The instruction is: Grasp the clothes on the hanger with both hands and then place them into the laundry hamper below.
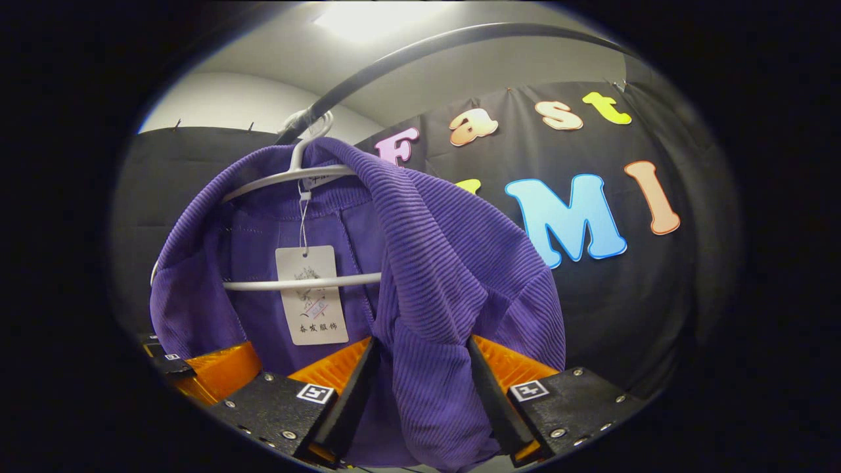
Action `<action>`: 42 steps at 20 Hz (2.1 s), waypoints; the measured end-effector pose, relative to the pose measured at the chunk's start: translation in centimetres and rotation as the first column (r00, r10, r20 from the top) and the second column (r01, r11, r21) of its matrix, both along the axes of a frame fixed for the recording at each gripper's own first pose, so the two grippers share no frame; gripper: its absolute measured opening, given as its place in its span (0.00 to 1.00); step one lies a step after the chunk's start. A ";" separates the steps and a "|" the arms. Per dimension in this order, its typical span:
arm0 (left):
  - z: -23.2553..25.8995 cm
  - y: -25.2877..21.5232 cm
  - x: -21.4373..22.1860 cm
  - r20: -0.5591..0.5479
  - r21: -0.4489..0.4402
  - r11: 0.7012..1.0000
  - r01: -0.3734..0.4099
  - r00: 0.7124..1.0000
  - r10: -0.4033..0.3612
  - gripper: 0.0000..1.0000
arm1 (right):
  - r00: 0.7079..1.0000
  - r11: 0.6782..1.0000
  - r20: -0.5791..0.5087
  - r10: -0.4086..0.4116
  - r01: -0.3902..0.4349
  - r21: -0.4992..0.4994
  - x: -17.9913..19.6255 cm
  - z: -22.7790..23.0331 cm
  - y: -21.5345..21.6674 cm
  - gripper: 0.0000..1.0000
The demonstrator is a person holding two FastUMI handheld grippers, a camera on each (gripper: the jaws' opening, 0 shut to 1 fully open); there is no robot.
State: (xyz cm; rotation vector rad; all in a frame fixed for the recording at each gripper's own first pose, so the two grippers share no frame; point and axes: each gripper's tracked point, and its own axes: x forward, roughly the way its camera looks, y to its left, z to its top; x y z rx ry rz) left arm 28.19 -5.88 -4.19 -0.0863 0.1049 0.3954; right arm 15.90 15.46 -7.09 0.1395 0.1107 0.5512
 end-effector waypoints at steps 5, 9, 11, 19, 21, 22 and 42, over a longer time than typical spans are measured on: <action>-0.5 0.7 0.1 0.005 -0.043 0.999 -0.020 1.000 0.020 0.60 | 1.000 1.000 0.000 -0.009 0.009 0.008 0.5 0.1 0.3 0.38; -0.2 1.7 -0.5 -0.014 -0.007 0.999 -0.035 0.999 0.035 0.25 | 0.997 1.000 0.072 -0.021 0.021 0.007 0.2 1.7 -0.4 0.06; -0.2 1.5 -0.4 -0.018 -0.012 1.000 0.010 1.000 -0.011 0.00 | 0.989 0.998 0.135 -0.056 0.052 0.032 0.0 3.7 -1.4 0.06; 5.2 1.1 -3.4 0.058 0.055 0.997 0.051 0.997 -0.054 0.00 | 0.946 0.990 0.297 -0.129 0.108 0.087 0.5 10.7 -3.4 0.05; 6.5 1.7 -4.2 0.063 0.056 0.997 0.057 0.996 -0.061 0.00 | 0.937 0.988 0.318 -0.146 0.123 0.094 0.9 11.7 -3.9 0.05; 7.1 2.1 -4.3 0.067 0.048 0.997 0.060 0.996 -0.063 0.00 | 0.929 0.988 0.336 -0.152 0.130 0.086 1.2 12.2 -4.3 0.05; 16.5 11.8 -3.3 0.067 0.159 0.983 0.092 0.992 -0.104 0.00 | 0.863 0.959 0.420 -0.282 0.268 0.094 10.3 14.0 -9.7 0.05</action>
